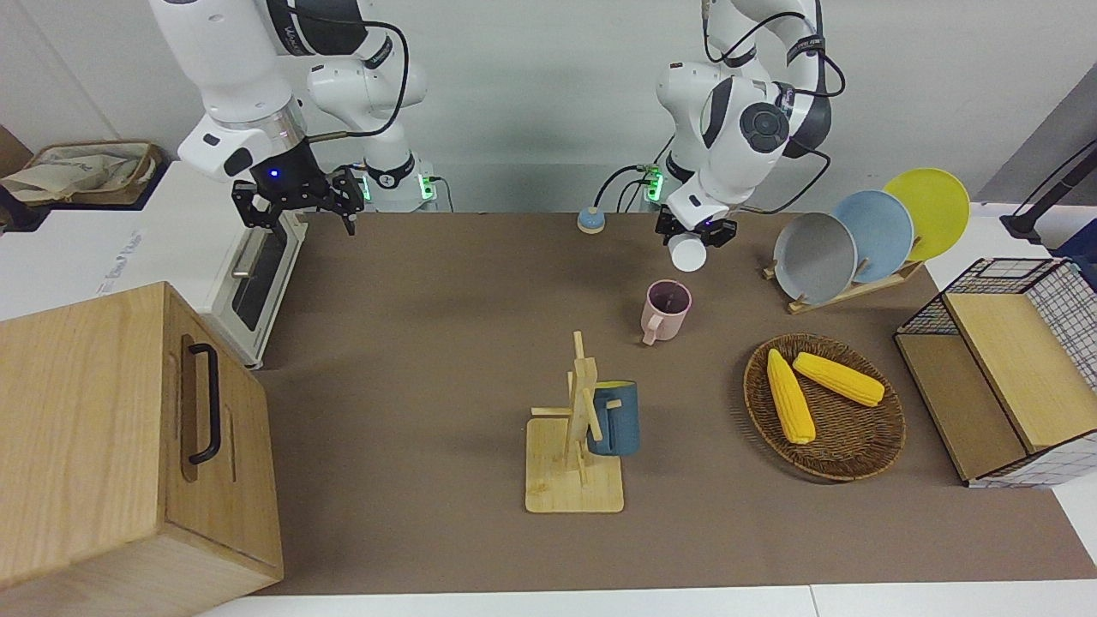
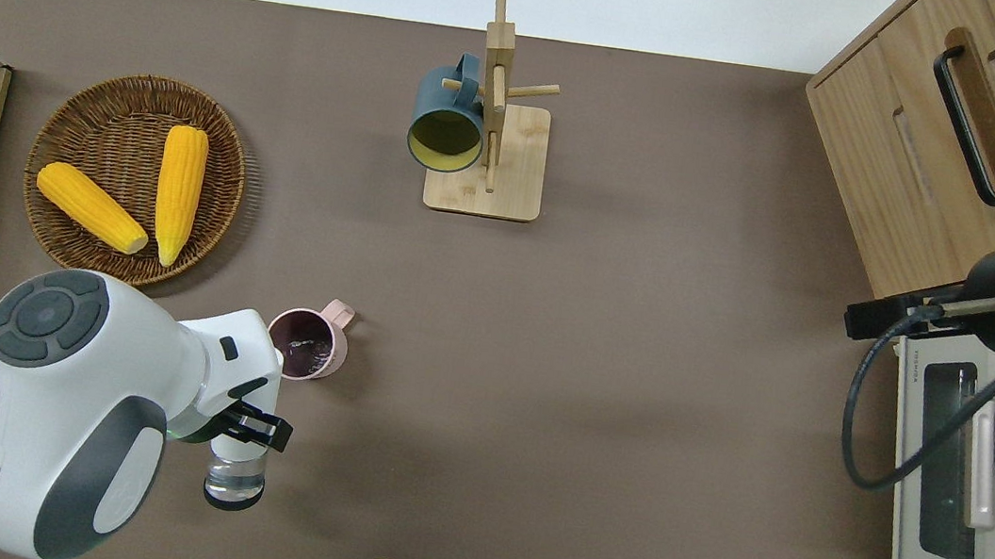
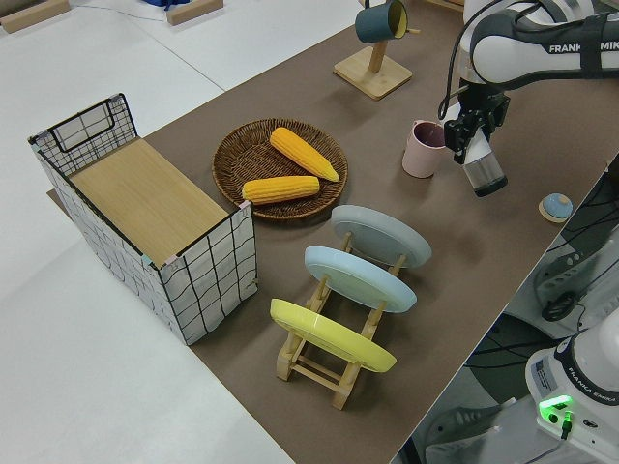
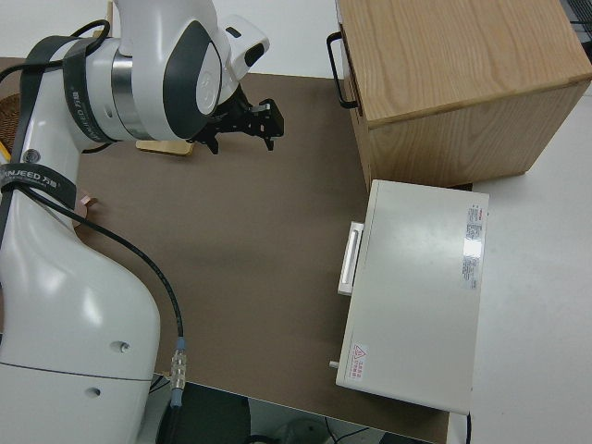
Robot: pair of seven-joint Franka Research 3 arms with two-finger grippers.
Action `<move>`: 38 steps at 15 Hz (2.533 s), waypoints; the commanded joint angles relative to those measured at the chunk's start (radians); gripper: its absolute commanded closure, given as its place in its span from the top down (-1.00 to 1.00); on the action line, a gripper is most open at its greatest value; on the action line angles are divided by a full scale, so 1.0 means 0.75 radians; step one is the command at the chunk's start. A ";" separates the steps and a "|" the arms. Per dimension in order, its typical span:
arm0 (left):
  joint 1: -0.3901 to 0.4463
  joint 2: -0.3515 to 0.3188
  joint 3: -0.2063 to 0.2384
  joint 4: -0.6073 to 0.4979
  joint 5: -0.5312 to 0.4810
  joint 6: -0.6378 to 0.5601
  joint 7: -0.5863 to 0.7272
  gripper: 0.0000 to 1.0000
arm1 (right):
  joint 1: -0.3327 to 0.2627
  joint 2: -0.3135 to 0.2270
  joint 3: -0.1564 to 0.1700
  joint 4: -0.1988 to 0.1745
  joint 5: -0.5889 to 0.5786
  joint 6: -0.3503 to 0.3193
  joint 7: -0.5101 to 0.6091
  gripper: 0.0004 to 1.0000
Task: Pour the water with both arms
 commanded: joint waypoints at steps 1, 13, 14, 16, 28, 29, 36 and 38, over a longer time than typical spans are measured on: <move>-0.008 -0.002 0.006 0.049 0.026 -0.055 -0.028 -1.00 | 0.000 -0.007 -0.003 0.004 -0.006 -0.013 -0.018 0.97; -0.006 0.002 0.006 0.064 0.028 -0.057 -0.032 -1.00 | 0.000 -0.009 -0.003 0.006 -0.006 -0.013 -0.018 0.97; -0.006 0.002 0.006 0.064 0.028 -0.057 -0.032 -1.00 | 0.002 -0.007 -0.003 0.006 -0.006 -0.013 -0.016 0.97; -0.008 0.002 0.006 0.074 0.048 -0.073 -0.035 -1.00 | 0.000 -0.007 -0.003 0.004 -0.006 -0.013 -0.016 0.97; -0.018 -0.134 0.004 -0.038 0.010 0.065 -0.098 -1.00 | 0.002 -0.007 -0.003 0.004 -0.006 -0.013 -0.018 0.97; -0.020 -0.178 0.004 -0.110 0.004 0.149 -0.098 -1.00 | 0.000 -0.007 -0.003 0.004 -0.006 -0.013 -0.018 0.97; -0.010 -0.386 -0.017 -0.368 -0.017 0.410 -0.141 -1.00 | 0.000 -0.007 -0.003 0.004 -0.006 -0.013 -0.018 0.97; 0.002 -0.401 -0.017 -0.368 0.016 0.463 -0.208 -1.00 | 0.000 -0.007 -0.003 0.004 -0.006 -0.013 -0.018 0.97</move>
